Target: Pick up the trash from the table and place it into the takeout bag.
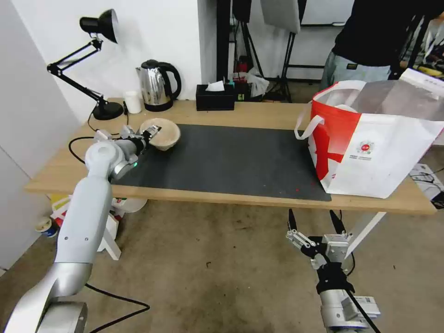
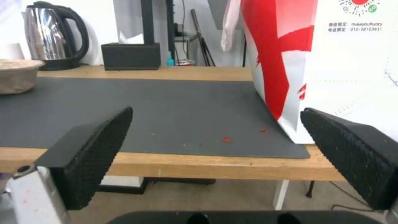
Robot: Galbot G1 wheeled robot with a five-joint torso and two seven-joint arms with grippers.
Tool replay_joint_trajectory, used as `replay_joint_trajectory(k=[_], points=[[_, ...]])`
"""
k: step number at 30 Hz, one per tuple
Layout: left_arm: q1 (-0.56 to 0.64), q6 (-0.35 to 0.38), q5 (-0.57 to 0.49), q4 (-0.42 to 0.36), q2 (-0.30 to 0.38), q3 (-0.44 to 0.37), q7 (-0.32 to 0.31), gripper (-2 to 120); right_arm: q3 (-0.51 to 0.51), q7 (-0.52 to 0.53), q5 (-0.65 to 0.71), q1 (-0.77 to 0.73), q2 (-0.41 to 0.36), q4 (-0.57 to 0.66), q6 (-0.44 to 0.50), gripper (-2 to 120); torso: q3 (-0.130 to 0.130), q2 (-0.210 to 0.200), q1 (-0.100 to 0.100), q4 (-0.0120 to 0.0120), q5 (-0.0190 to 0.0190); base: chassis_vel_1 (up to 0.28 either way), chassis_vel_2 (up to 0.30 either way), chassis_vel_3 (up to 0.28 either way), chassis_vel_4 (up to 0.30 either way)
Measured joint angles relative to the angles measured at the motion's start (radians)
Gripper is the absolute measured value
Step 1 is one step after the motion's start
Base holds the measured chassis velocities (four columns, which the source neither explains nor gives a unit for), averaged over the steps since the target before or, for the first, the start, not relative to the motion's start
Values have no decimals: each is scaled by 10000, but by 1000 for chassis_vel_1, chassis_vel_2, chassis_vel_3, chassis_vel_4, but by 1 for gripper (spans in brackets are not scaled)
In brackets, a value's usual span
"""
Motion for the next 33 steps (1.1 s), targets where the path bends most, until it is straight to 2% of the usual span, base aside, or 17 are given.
replay_joint_trajectory(k=[3,4,6,9,12,14,16,26,33], points=[[20,-7,6,-38,17,-3,0,45,0,0,0,0,0,0,0,100,-1,0,-1,-1,1,0,0,0,0],[20,-7,6,-38,17,-3,0,45,0,0,0,0,0,0,0,100,-1,0,-1,-1,1,0,0,0,0],[60,-13,8,-93,58,-23,3,32,0,0,0,0,0,0,0,100,0,0,-1,0,1,0,0,0,0],[97,-18,10,-125,79,-42,6,26,0,-1,0,0,0,0,0,100,0,0,-1,0,0,0,0,0,0],[157,-28,27,-190,98,-69,11,10,0,0,0,0,-1,0,0,100,0,0,0,0,0,0,0,0,0],[158,-29,28,-192,99,-71,12,10,0,0,0,0,0,0,0,100,0,1,0,0,0,0,0,0,0],[179,-35,37,-237,114,-83,19,0,0,-1,0,0,0,0,0,100,0,0,0,0,0,0,0,0,0],[271,-47,42,-384,172,-106,37,0,0,0,0,0,0,0,0,100,0,1,-1,0,1,0,0,0,0],[325,-60,-58,-1026,402,-57,308,0,0,0,0,1,0,0,0,100,0,0,0,0,1,0,0,0,0]])
